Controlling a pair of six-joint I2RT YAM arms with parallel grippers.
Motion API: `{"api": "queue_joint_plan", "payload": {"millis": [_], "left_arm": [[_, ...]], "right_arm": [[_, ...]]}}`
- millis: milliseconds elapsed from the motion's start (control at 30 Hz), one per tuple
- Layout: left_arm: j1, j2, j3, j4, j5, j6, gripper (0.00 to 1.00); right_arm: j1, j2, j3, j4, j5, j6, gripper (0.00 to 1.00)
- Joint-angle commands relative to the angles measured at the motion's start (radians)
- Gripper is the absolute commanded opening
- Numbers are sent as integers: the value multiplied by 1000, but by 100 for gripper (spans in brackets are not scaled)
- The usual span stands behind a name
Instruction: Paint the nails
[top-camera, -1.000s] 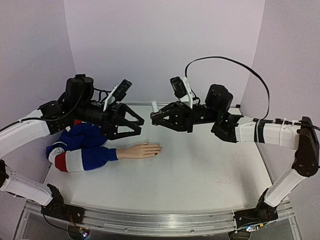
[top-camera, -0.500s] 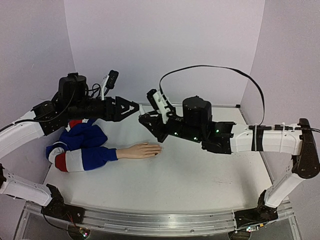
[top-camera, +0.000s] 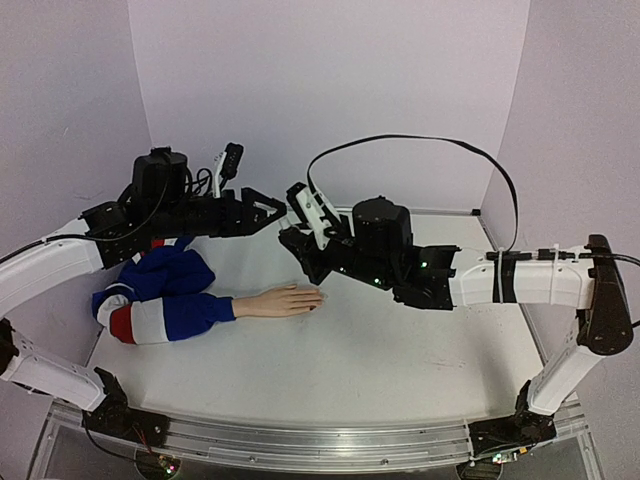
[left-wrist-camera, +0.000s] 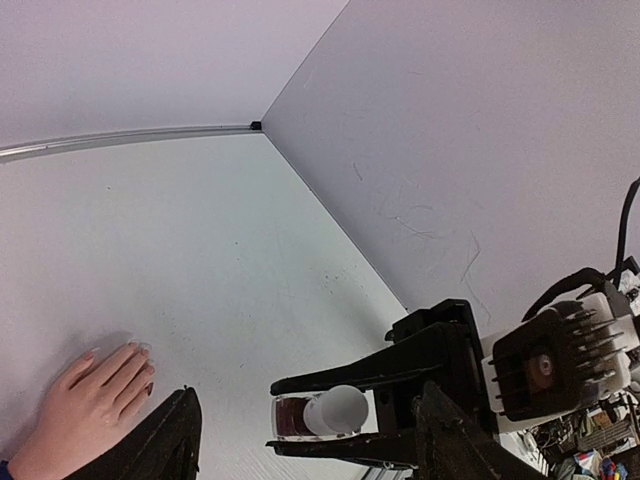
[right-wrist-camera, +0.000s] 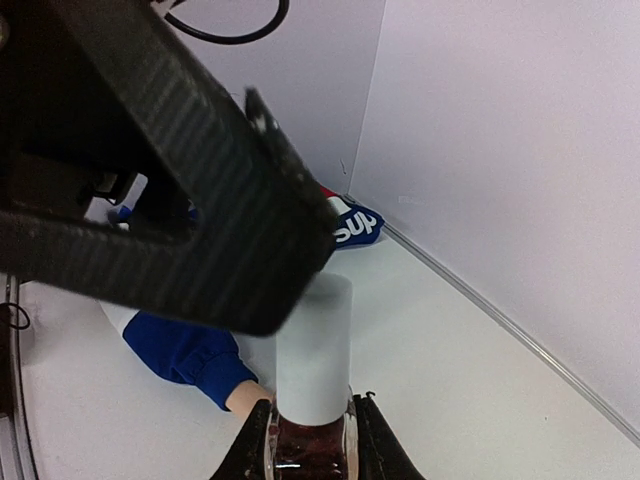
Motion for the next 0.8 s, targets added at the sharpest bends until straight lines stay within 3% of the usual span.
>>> {"api": "queue_joint_plan", "payload": {"millis": [0,333,633,767], "left_arm": [[2,12,10,67,17,-22,71],[-3,41,17,90,44,-15,45],[-42,66,35,92,50,50,20],[-66,79,31,93,118,126,9]], "right_arm": [[6,0,53,64,18,-10,0],[13,5,59,64,12,-11,0],[15,-2,55,68,4,-4,0],[13,-22,46,78,-31,16,0]]}}
